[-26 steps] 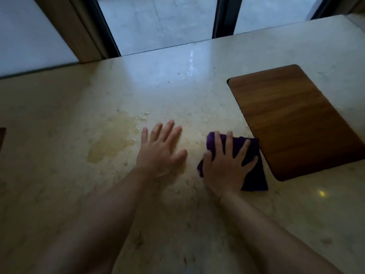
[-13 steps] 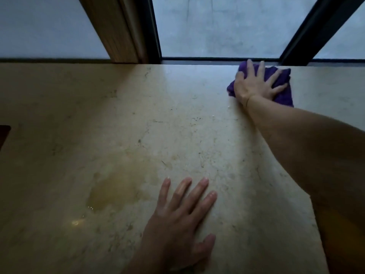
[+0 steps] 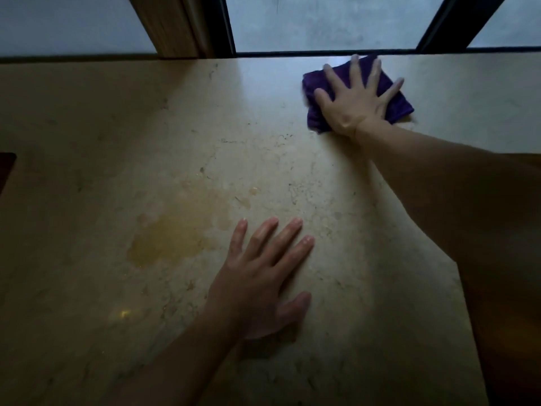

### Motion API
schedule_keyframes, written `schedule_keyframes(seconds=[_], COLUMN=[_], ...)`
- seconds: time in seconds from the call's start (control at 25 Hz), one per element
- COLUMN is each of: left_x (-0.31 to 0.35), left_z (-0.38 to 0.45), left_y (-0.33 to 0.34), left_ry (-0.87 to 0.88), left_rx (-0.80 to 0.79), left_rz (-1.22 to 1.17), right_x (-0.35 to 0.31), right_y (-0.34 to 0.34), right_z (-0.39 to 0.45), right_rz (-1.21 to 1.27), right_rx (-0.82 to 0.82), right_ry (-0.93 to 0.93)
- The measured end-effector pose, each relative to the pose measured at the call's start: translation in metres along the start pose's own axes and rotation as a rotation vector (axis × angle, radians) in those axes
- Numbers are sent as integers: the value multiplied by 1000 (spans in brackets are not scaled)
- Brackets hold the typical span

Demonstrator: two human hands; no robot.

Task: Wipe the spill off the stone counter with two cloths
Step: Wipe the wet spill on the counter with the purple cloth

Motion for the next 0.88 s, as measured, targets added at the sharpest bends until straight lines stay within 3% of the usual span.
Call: schedule_keyframes(seconds=[0.16,0.32,0.44,0.52,0.68,0.88], left_x=[0,3,9,-6,-47,-163], left_z=[1,-4,-18,-37,-102,-156], left_y=[-7,-29,-35,-38,-48,-57], left_ry=[4,6,57,-16,-88,-335], left_rx=[66,296,387,392,326,261], left_rz=[-77,-205,-105,-16,71,124], right_x=[-13,-12,-5,-1,18,-12], right_y=[-8,-24,-48,-53,-75,-83], right_z=[-80,-200,-323,-408,-543,-645], right_rz=[22,39,22,-12,-59,-128], right_rx=[-41,-44,15,-24,-40,-79], right_ry=[-168,-195,-140,-98,98,548])
Point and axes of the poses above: each hand's wrist, its own z-axis towards the middle knuckle, its own y-axis out of the palm, x = y × z, the point moved 10 cm from there along z, towards the middle knuckle, and after that the axes turned 15 degrees about x, right-handed, at the moved point
